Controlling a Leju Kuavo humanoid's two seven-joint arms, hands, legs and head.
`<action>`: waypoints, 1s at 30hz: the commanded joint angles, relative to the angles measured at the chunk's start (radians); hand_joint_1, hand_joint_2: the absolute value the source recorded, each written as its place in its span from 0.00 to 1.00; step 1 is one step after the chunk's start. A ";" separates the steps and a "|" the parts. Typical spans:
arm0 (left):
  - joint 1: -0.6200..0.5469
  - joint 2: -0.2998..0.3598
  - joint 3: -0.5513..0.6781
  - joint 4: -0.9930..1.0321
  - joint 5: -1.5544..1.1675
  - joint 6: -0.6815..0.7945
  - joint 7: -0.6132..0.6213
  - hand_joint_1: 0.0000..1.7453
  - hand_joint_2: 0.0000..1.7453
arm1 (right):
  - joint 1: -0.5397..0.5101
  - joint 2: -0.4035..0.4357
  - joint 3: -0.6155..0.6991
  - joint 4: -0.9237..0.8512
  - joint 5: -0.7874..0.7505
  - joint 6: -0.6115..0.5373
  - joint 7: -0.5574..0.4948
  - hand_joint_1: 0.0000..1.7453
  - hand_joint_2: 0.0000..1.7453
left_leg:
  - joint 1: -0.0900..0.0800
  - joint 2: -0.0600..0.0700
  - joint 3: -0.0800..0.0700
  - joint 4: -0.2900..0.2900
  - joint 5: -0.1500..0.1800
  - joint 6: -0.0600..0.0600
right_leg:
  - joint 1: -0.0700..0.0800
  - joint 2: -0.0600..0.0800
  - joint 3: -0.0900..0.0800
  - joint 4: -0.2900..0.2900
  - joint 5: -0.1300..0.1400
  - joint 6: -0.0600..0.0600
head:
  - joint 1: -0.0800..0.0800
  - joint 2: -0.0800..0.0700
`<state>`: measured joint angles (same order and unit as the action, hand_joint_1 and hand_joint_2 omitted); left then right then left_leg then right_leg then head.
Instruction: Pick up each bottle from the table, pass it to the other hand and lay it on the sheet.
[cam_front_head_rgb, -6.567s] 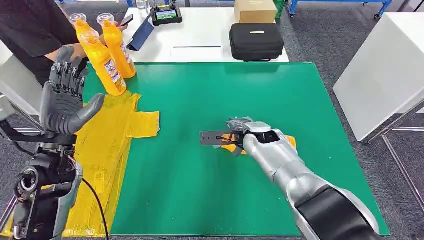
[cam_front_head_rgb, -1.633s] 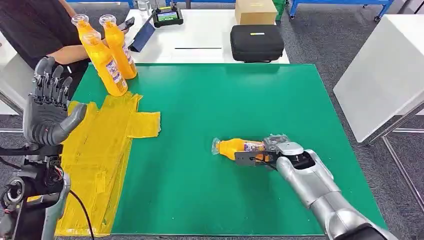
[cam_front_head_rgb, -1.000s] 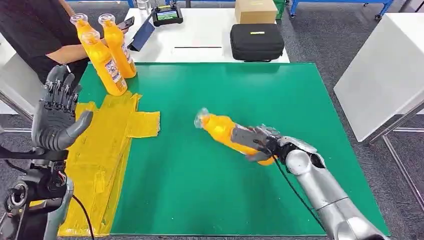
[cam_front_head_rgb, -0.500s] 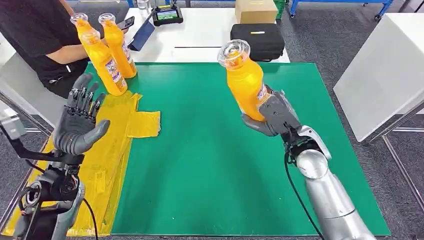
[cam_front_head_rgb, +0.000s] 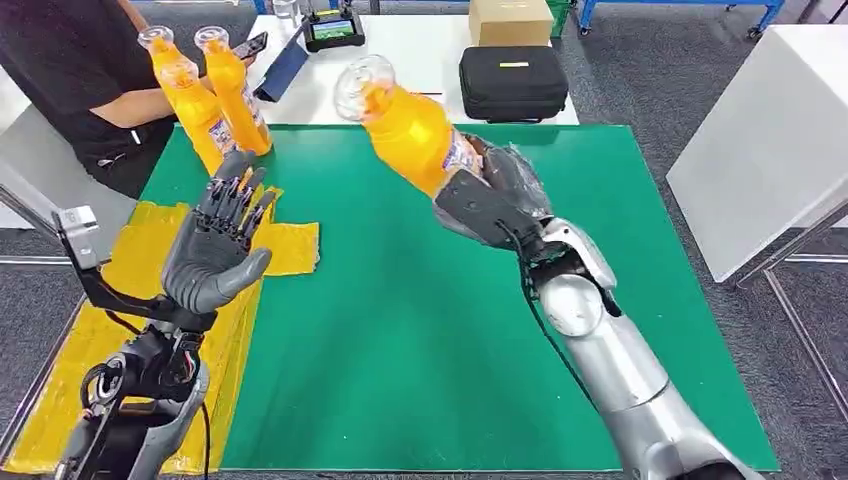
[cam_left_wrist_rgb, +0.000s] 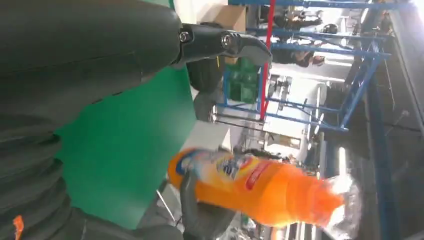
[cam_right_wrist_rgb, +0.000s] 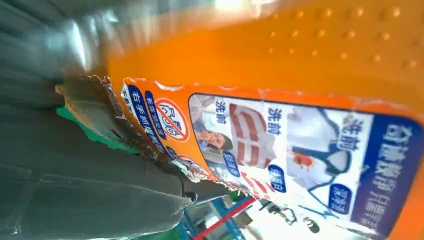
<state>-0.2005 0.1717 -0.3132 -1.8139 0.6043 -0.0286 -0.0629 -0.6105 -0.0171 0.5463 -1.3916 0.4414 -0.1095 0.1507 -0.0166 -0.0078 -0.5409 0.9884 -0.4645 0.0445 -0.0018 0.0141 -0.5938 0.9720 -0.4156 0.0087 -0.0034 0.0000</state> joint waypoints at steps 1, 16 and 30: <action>-0.055 0.015 -0.098 -0.026 0.001 0.041 -0.001 0.00 1.00 | -0.169 0.085 0.144 0.114 -0.006 0.026 0.067 1.00 1.00 | 0.001 0.002 0.001 0.002 -0.002 -0.004 | 0.001 0.001 0.001 0.002 -0.001 0.000 | 0.000 0.000; -0.057 0.014 -0.104 -0.026 -0.001 0.047 0.000 0.00 1.00 | -0.168 0.084 0.149 0.116 -0.009 0.025 0.072 1.00 1.00 | 0.001 -0.001 0.001 0.001 -0.001 -0.003 | 0.000 -0.002 0.002 0.000 -0.001 0.000 | 0.001 0.000; -0.051 0.006 -0.131 -0.099 -0.082 0.139 -0.044 0.00 1.00 | -0.159 0.197 0.272 0.066 -0.003 0.077 0.141 1.00 1.00 | 0.001 0.001 0.002 0.001 -0.002 -0.004 | 0.001 0.000 0.002 0.000 -0.002 0.000 | 0.000 0.000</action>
<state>-0.2222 0.1720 -0.3994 -1.8914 0.5542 0.0702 -0.1003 -0.7227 0.1175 0.7023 -1.3336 0.4341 -0.0599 0.2629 -0.0166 -0.0085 -0.5412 0.9884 -0.4643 0.0445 -0.0015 0.0138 -0.5940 0.9721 -0.4156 0.0087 -0.0030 0.0000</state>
